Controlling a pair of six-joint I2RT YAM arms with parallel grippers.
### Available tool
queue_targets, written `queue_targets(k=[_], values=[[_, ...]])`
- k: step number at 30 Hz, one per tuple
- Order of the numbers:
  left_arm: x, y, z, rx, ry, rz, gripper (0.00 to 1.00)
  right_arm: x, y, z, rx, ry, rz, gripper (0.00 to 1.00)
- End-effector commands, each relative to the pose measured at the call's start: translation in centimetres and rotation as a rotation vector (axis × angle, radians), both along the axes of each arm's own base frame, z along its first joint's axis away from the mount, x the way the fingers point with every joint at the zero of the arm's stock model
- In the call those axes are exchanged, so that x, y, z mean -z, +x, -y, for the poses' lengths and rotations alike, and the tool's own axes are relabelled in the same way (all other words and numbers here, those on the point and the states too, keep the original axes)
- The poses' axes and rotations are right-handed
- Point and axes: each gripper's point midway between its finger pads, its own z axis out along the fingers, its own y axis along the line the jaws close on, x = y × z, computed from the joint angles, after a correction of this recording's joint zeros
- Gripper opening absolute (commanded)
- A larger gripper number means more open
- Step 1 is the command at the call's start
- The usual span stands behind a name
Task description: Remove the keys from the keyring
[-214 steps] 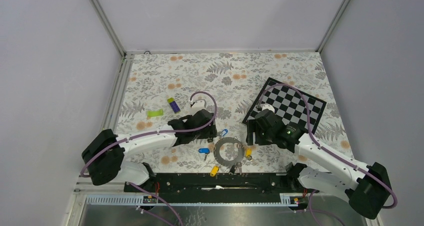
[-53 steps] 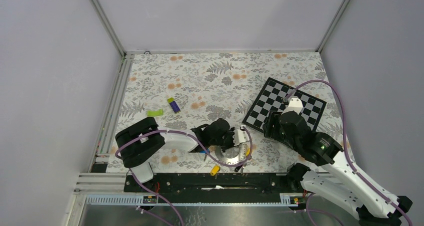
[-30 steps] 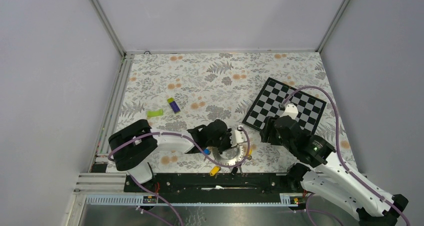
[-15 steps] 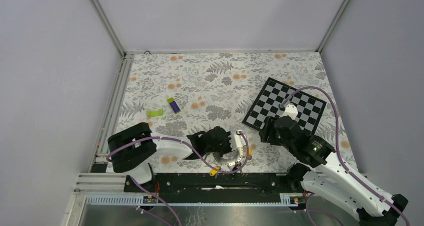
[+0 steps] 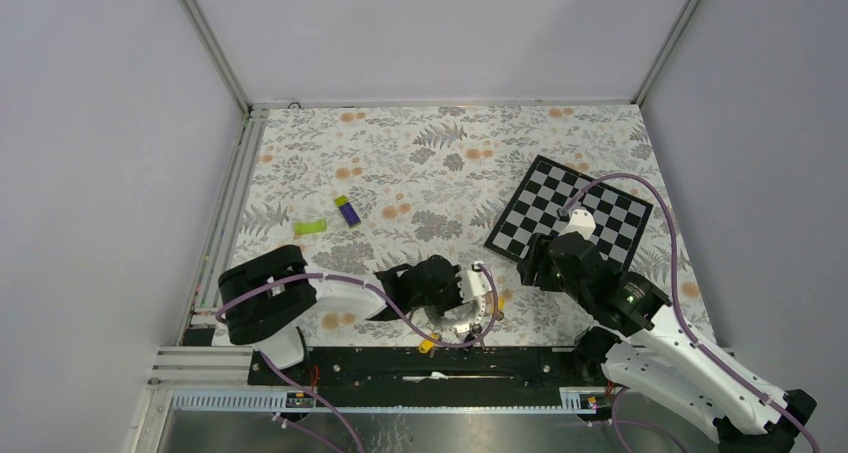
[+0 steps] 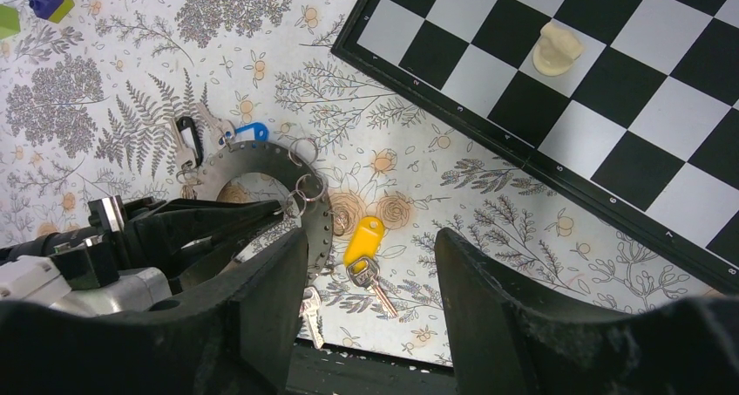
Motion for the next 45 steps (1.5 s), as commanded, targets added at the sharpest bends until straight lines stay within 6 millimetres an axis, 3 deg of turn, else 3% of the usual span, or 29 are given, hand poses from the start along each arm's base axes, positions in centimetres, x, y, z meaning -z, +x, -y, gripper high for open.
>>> queue_targets(k=[1,14,17,22,33,45], values=[[2.2,-0.7,-1.5,-0.008,0.071,-0.045,0.09,-0.6,0.5,-0.3,0.01,0.025,0.023,0.63],[2.5,-0.8,-1.1,-0.008,0.075,-0.063,0.12,-0.7,0.5,-0.3,0.01,0.029,0.026,0.63],[2.6,-0.9,-1.0,0.0,0.079,-0.065,0.0,-0.7,0.5,-0.3,0.011,0.03,0.029,0.63],[2.0,-0.4,-1.3,-0.034,0.085,-0.057,0.0,-1.0,0.6,-0.1,0.013,0.028,0.04,0.63],[-3.9,1.1,-2.1,-0.077,0.06,0.049,0.0,-5.4,1.6,1.3,0.012,0.07,0.291,0.6],[-11.9,3.1,-2.3,-0.158,-0.032,0.162,0.0,-6.0,1.5,0.3,-0.043,0.146,0.368,0.59]])
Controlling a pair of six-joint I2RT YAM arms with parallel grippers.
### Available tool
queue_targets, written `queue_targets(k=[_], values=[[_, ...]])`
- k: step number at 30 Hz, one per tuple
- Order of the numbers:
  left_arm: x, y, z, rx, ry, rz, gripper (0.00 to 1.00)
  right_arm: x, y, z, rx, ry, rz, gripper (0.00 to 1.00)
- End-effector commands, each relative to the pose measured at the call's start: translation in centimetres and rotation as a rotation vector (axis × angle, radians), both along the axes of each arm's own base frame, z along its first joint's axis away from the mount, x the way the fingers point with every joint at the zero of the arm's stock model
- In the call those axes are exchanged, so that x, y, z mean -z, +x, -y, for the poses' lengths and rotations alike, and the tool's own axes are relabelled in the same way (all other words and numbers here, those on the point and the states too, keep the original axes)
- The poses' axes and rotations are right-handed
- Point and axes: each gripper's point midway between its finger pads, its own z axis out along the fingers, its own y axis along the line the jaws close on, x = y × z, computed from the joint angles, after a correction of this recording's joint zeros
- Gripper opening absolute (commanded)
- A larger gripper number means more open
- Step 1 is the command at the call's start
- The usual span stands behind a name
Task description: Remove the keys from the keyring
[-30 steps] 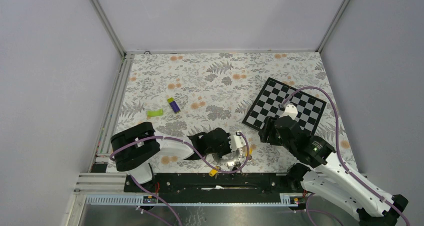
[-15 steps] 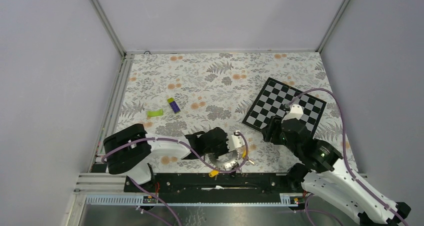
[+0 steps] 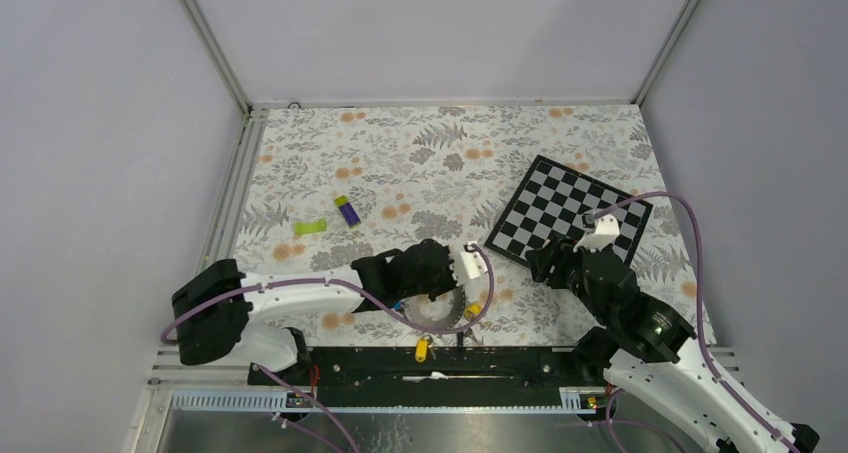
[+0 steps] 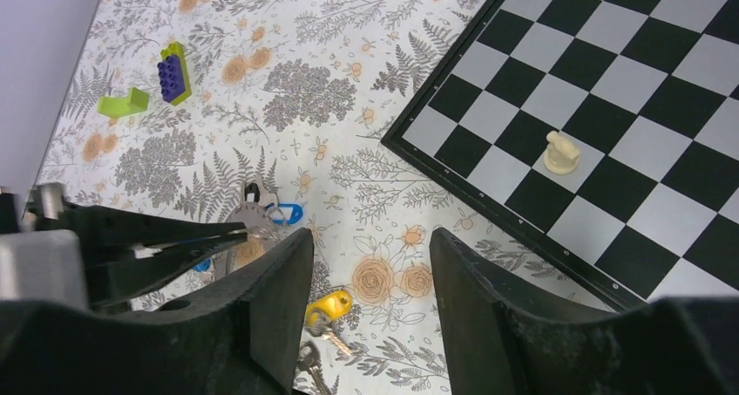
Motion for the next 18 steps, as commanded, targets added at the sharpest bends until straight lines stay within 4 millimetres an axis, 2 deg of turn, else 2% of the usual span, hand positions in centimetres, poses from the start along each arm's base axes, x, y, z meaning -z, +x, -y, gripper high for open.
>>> queue_targets(k=[1,5,7,13,18], values=[[-6.3,1.3,0.5,-0.019,-0.12,0.109,0.0,-1.9,0.6,-0.4,-0.025,0.033,0.104,0.59],[-9.5,2.0,-0.2,-0.065,-0.187,0.167,0.0,-2.8,0.4,-0.4,-0.048,0.061,0.167,0.59],[-11.0,2.1,-0.6,-0.074,-0.214,0.192,0.0,-3.1,0.0,-1.1,-0.102,0.072,0.19,0.59],[-16.2,1.3,-1.3,-0.044,-0.293,0.221,0.0,-4.8,-1.6,-4.4,-0.322,0.171,0.336,0.58],[-21.0,-0.4,-1.6,0.035,-0.384,0.236,0.0,-8.2,-4.0,-7.3,-0.551,0.264,0.576,0.57]])
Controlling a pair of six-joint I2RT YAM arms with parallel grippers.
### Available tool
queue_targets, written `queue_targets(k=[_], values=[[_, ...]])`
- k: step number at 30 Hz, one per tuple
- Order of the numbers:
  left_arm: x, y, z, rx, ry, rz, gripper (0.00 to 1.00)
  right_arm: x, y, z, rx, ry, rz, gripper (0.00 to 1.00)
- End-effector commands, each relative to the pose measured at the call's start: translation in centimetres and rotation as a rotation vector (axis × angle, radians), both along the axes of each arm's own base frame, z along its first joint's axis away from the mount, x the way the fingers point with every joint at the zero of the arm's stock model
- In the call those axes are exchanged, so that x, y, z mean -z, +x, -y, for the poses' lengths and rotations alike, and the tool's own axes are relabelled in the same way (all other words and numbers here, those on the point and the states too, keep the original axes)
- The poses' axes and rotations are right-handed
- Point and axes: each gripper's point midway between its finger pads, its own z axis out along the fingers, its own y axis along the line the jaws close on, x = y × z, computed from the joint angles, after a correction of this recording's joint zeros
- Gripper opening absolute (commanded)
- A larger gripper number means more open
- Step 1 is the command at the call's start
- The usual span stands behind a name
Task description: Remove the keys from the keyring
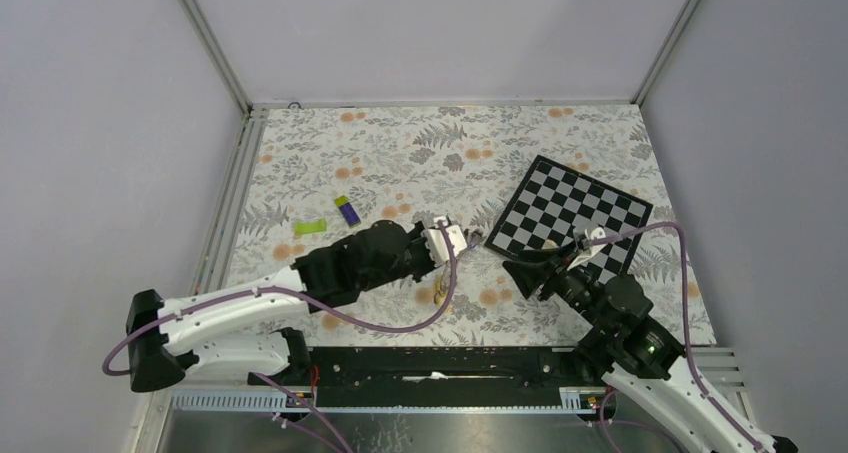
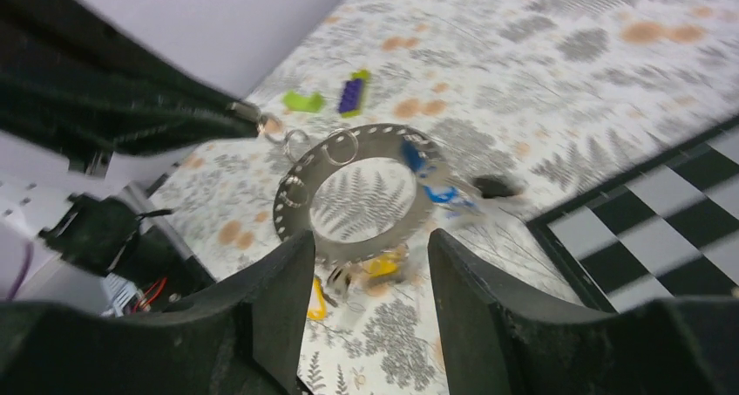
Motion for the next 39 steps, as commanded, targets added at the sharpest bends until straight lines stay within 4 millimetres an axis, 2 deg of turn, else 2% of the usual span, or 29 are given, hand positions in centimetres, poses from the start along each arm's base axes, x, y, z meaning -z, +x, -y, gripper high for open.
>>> queue_targets(k=[1,7,11,18,23,29,39], values=[[-8.4,-1.1,0.3,0.079,-0.17,0.083,0.0,-6.1,-2.7,-3.1,-0.257,0.118,0.329,0.57],[-13.0,-3.1,0.3,0.192,-0.195,0.086,0.0,-8.3,-3.8,-4.8,-0.388,0.048,0.494,0.57],[-15.6,-3.8,0.2,0.23,-0.223,0.101,0.0,-11.3,-5.1,-5.8,-0.487,0.043,0.614,0.58],[-18.5,-5.1,0.3,0.326,-0.219,0.132,0.0,-15.8,-5.5,-6.7,-0.533,0.072,0.695,0.58],[-19.7,-6.3,0.2,0.401,-0.226,0.164,0.0,-18.0,-5.8,-6.6,-0.529,0.095,0.723,0.58],[-20.4,-7.5,0.1,0.474,-0.241,0.193,0.0,-18.6,-6.3,-7.3,-0.585,0.11,0.707,0.56],[-21.6,-8.7,0.4,0.541,-0.287,0.195,0.0,-16.2,-5.7,-8.4,-0.626,0.076,0.694,0.56]])
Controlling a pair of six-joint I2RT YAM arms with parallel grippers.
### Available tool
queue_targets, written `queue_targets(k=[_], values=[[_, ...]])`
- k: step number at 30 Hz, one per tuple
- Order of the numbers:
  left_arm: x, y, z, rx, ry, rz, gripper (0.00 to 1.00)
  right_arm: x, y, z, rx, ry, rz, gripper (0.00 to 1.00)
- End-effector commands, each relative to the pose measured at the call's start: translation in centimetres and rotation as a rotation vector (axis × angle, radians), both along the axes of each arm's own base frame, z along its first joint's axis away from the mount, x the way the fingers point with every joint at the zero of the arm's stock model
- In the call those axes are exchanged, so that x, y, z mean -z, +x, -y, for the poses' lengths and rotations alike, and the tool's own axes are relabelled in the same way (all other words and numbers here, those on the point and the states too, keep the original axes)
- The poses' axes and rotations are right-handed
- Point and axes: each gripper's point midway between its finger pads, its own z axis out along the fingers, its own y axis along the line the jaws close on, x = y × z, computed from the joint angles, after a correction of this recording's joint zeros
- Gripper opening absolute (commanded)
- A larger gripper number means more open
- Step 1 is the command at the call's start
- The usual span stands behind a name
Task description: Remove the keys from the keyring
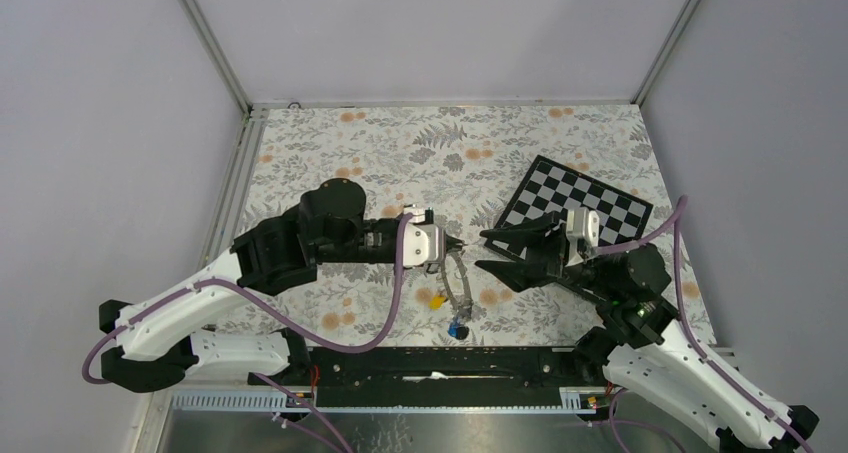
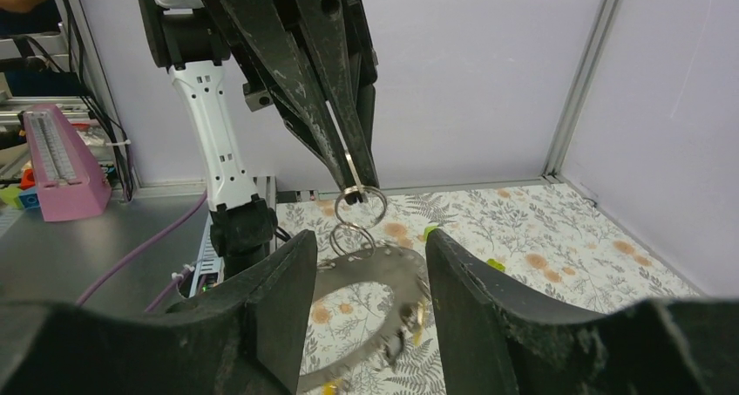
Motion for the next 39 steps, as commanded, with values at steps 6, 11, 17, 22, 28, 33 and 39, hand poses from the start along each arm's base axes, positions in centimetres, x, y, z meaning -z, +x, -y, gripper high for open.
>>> queue_targets(k=[6,11,17,22,28,33,39], values=[[-6.3,-1.6,-0.1,0.087,-0.181,0.069,0.0,0.5,-0.3,-1.0,-0.065,-0.016,0.074,0.56],[-6.4,-1.7,0.1,0.097,-0.185,0.068,0.0,1.1,-0.1,-1.4,-0.07,-0.033,0.072,0.55],[-6.2,-1.7,0.4,0.102,-0.181,0.064,0.0,1.1,-0.7,-1.6,-0.113,-0.012,0.047,0.54],[-6.1,-1.9,0.5,0.116,-0.179,0.059,0.0,0.7,-0.8,-1.7,-0.124,0.005,0.04,0.51],[-6.0,-2.1,0.5,0.122,-0.178,0.054,0.0,0.5,-0.8,-1.8,-0.131,0.01,0.037,0.48],[-6.1,-2.2,0.4,0.128,-0.179,0.051,0.0,0.6,-0.9,-2.0,-0.146,0.012,0.02,0.39],[-6.2,-2.1,0.2,0.12,-0.184,0.056,0.0,0.7,-1.0,-2.0,-0.153,0.006,0.005,0.26]])
